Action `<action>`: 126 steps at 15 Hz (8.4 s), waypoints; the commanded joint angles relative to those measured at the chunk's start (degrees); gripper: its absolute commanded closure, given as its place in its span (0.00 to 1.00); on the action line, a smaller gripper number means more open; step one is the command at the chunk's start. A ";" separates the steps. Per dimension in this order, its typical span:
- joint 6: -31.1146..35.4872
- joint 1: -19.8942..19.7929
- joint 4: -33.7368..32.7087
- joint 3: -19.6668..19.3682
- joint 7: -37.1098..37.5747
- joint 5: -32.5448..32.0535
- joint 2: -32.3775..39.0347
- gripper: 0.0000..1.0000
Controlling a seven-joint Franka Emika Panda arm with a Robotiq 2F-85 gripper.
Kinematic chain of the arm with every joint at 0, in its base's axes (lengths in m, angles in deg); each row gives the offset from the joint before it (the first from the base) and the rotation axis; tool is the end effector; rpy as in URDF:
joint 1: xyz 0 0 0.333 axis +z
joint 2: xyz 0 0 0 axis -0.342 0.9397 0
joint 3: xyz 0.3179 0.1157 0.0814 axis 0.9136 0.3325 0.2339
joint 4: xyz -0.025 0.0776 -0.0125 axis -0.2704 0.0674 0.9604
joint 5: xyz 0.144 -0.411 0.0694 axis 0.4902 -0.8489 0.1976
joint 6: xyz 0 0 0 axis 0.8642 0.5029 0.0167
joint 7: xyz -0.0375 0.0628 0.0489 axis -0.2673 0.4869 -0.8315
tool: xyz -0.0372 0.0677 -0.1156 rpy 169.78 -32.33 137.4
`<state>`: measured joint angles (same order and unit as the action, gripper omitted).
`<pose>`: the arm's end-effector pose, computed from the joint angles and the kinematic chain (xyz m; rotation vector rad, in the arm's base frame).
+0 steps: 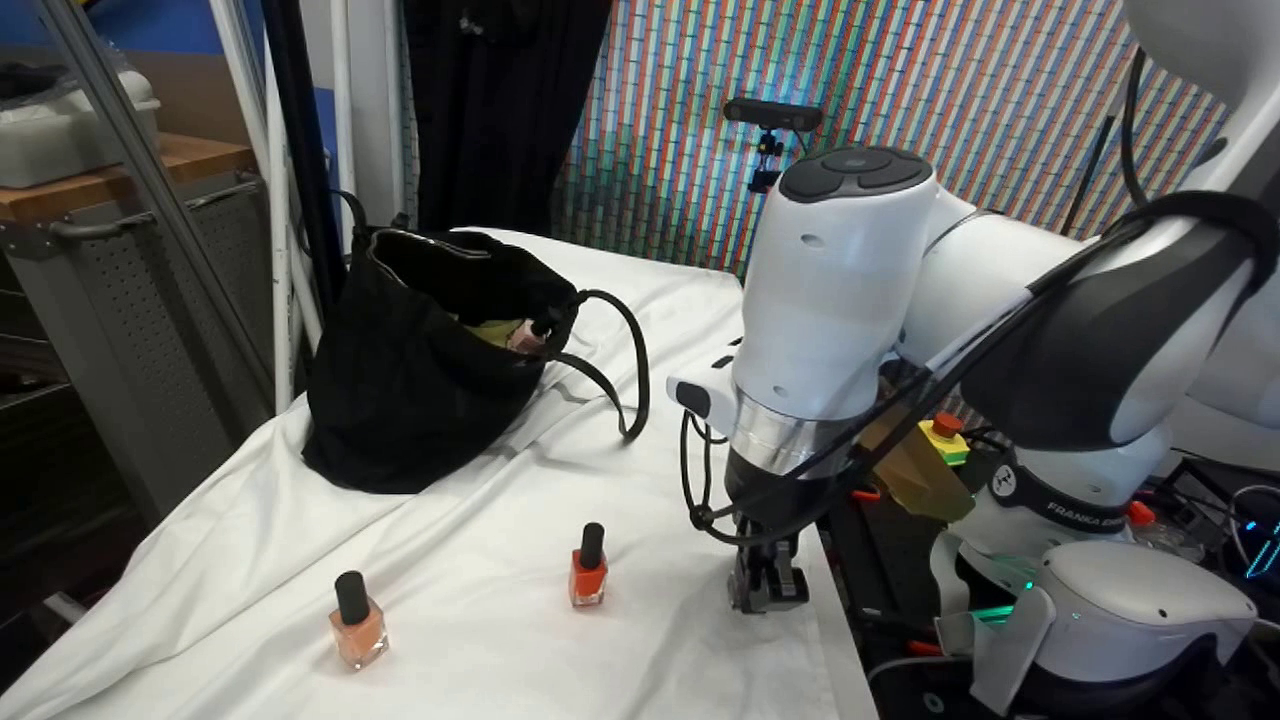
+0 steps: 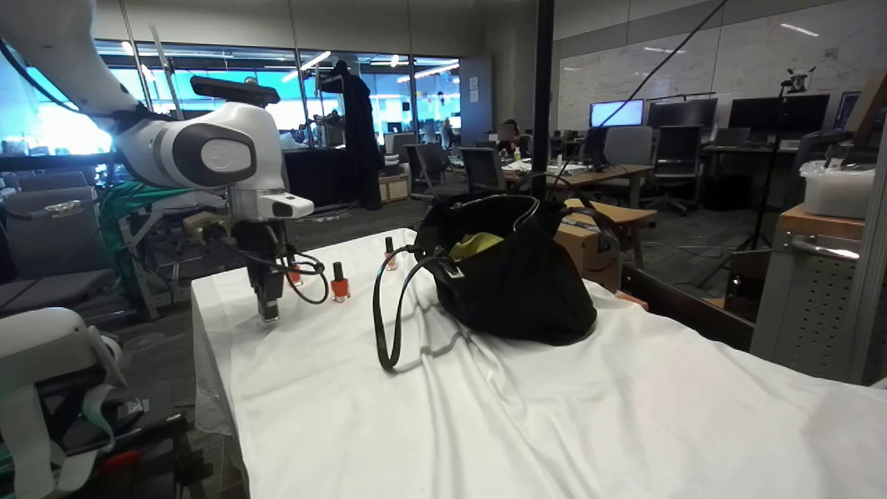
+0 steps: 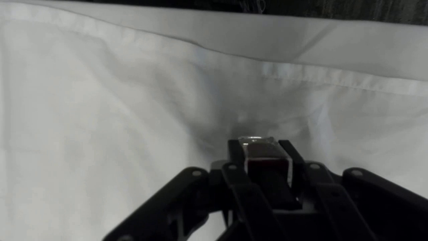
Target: Put all the nail polish bottles into the bag
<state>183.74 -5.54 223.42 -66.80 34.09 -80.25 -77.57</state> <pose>0.4109 0.2240 0.2302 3.0752 0.2472 -0.1316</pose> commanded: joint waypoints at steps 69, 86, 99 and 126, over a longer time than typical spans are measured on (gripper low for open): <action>-11.49 -0.34 -29.47 -7.76 26.67 -21.59 6.02 0.00; -8.82 -0.21 -19.03 -4.35 19.08 -18.30 6.32 0.00; -9.10 0.59 -19.12 -3.41 9.97 -14.66 7.63 0.00; -7.29 2.03 -29.87 -4.23 21.54 -6.95 15.85 0.00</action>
<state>175.08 -4.92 197.11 -70.07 50.18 -87.31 -65.17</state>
